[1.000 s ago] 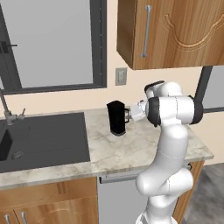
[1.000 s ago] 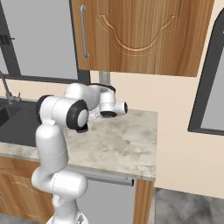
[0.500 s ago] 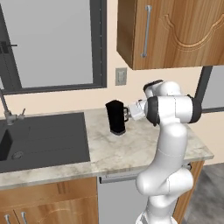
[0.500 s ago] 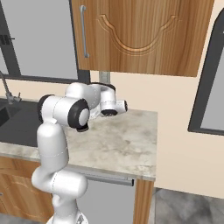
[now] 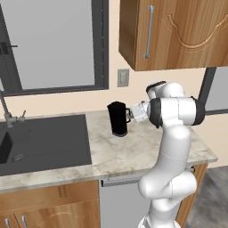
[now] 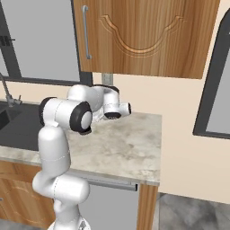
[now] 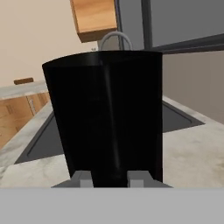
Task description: Turn on the sink faucet and place the jug under the water for a few seconds to fill it up.
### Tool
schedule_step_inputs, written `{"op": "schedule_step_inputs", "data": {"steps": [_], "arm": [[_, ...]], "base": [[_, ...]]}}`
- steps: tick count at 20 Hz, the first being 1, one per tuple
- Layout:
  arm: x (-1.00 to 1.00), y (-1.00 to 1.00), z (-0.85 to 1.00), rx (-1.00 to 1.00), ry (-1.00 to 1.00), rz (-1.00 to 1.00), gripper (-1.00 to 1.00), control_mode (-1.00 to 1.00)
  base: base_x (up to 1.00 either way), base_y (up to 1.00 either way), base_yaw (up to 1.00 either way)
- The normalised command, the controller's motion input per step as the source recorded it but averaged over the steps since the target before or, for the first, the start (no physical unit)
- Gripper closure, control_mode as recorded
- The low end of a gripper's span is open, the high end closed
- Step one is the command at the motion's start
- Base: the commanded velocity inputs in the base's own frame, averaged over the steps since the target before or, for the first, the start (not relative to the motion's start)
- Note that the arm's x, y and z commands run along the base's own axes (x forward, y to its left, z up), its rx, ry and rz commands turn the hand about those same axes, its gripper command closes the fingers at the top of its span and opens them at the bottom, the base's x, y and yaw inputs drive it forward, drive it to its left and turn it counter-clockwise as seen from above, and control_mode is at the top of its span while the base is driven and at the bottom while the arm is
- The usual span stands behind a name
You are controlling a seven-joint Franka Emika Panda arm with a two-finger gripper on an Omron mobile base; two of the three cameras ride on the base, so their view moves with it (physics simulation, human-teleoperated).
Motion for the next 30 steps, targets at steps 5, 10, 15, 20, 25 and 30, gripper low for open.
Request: {"op": "schedule_step_inputs", "data": {"steps": [5,10,15,20,25,30], "arm": [[-0.18,0.0,0.06,0.0,-0.07,0.0,1.0,-1.0],[-0.51,0.0,0.22,0.0,-0.18,0.0,1.0,-1.0],[-0.58,0.01,0.33,0.02,-0.07,0.0,1.0,-1.0],[-0.15,0.08,0.45,0.05,0.08,0.0,1.0,-1.0],[-0.14,0.04,0.58,0.07,0.11,0.0,1.0,-1.0],[-0.42,0.0,0.4,0.07,0.07,0.0,1.0,-1.0]], "base": [[0.0,0.0,0.0],[0.0,0.0,0.0],[0.0,0.0,0.0],[0.0,0.0,0.0],[0.0,0.0,0.0],[0.0,0.0,0.0]]}}
